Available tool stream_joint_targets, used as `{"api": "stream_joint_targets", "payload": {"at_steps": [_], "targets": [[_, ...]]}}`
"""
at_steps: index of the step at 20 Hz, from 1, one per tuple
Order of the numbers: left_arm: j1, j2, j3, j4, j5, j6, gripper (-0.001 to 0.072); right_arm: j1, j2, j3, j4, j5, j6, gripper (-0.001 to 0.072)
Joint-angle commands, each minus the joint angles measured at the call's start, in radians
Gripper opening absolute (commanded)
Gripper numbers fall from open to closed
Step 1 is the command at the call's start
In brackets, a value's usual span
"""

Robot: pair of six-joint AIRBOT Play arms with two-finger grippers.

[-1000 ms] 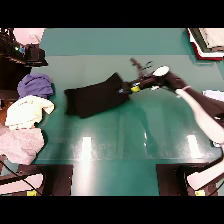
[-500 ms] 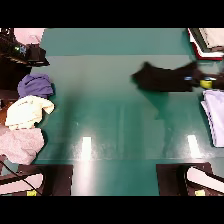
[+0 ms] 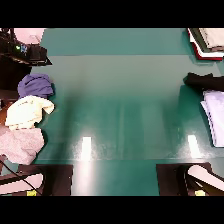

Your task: Fold the shirts.

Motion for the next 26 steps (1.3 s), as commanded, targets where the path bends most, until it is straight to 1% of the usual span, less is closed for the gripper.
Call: {"api": "stream_joint_targets", "payload": {"at_steps": [1, 2, 4, 6, 10, 12, 17, 19, 22, 23, 24, 25, 26], "targets": [[0.000, 0.000, 0.000, -0.003, -0.003, 0.000, 0.0027, -0.022, -0.005, 0.129, -0.004, 0.019, 0.021, 0.0014], [0.000, 0.000, 0.000, -0.003, -0.002, 0.000, 0.0027, -0.023, -0.005, 0.168, -0.021, 0.032, 0.044, 0.0014], [0.000, 0.000, 0.000, -0.002, -0.003, 0.001, 0.0027, -0.023, -0.005, 0.247, -0.113, 0.066, 0.117, 0.0015], [0.000, 0.000, 0.000, -0.002, -0.002, 0.009, 0.0027, -0.023, -0.005, 0.307, -0.190, 0.113, 0.160, 0.0014], [0.000, 0.000, 0.000, -0.002, -0.001, 0.012, 0.0027, -0.023, -0.005, 0.369, -0.273, 0.198, 0.233, 0.0015], [0.000, 0.000, 0.000, -0.002, -0.002, 0.035, 0.0027, -0.023, -0.002, 0.374, -0.338, 0.253, 0.279, 0.0015], [0.000, 0.000, 0.000, -0.003, -0.002, 0.061, 0.0027, -0.023, 0.014, 0.373, -0.660, 0.412, 0.410, 0.0017], [0.000, 0.000, 0.000, -0.002, -0.002, 0.062, 0.0027, -0.023, 0.014, 0.373, -0.770, 0.486, 0.461, 0.0018], [0.000, 0.000, 0.000, -0.002, -0.001, 0.088, 0.0027, -0.023, 0.014, 0.373, -0.900, 0.568, 0.505, 0.0025], [0.000, 0.000, 0.000, -0.002, -0.001, 0.088, 0.0027, -0.023, 0.014, 0.373, -0.939, 0.592, 0.509, 0.0111], [0.000, 0.000, 0.000, -0.003, -0.002, 0.088, 0.0027, -0.023, 0.014, 0.373, -0.972, 0.606, 0.509, 0.0297], [0.000, 0.000, 0.000, -0.003, -0.001, 0.088, 0.0027, -0.023, 0.014, 0.373, -1.001, 0.616, 0.509, 0.0449], [0.000, 0.000, 0.000, -0.003, -0.001, 0.089, 0.0028, -0.023, 0.014, 0.373, -1.025, 0.625, 0.510, 0.0511]]}}
